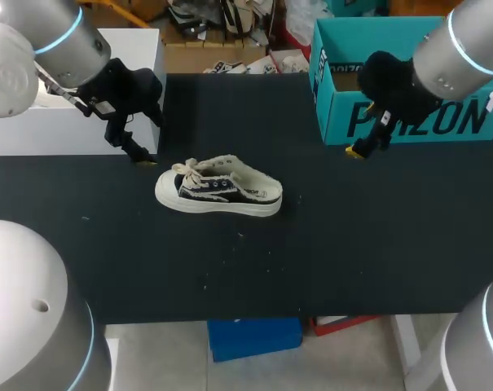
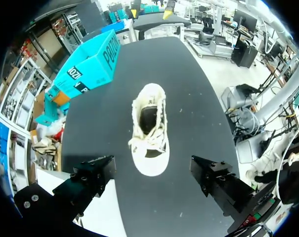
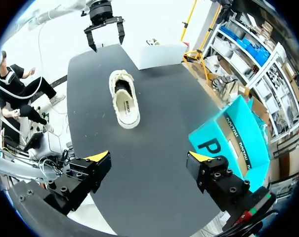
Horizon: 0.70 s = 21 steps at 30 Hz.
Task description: Take the shoe out of the shoebox, open the shoe tongue, remove and reinsert the insole, then place the shoe into the shoebox
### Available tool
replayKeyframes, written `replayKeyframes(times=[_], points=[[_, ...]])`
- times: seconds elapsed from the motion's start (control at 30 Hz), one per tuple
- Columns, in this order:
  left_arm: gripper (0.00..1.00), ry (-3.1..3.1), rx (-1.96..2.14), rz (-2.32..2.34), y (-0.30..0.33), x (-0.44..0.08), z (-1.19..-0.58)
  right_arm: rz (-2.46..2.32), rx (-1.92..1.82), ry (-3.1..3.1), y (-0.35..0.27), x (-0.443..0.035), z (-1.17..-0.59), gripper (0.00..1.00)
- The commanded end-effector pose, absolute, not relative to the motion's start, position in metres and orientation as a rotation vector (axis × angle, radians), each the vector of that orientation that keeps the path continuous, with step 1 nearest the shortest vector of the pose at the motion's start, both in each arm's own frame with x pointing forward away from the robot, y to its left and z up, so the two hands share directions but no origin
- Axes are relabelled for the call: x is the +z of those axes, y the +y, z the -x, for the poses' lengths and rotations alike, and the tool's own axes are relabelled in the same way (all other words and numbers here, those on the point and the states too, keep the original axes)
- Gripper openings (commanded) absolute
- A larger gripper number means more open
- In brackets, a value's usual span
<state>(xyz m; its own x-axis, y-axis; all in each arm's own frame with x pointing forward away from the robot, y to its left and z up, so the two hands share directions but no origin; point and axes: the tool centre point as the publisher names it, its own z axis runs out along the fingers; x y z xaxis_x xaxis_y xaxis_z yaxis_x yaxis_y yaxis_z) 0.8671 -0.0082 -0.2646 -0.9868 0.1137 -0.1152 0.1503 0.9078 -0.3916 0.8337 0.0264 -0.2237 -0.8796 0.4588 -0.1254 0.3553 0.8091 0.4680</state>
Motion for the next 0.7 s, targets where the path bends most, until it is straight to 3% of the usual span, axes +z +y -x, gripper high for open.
replayKeyframes(times=[0.03, 0.7], points=[[1.0, 2.977, -0.624, -0.208, -0.008, -0.266, -0.867, -0.561, 0.916, 2.656, 0.041, -0.251, -0.844, 1.0], [1.0, 2.977, -0.624, -0.208, -0.008, -0.266, -0.867, -0.397, 1.016, 2.668, 0.08, -0.281, -0.85, 1.0]])
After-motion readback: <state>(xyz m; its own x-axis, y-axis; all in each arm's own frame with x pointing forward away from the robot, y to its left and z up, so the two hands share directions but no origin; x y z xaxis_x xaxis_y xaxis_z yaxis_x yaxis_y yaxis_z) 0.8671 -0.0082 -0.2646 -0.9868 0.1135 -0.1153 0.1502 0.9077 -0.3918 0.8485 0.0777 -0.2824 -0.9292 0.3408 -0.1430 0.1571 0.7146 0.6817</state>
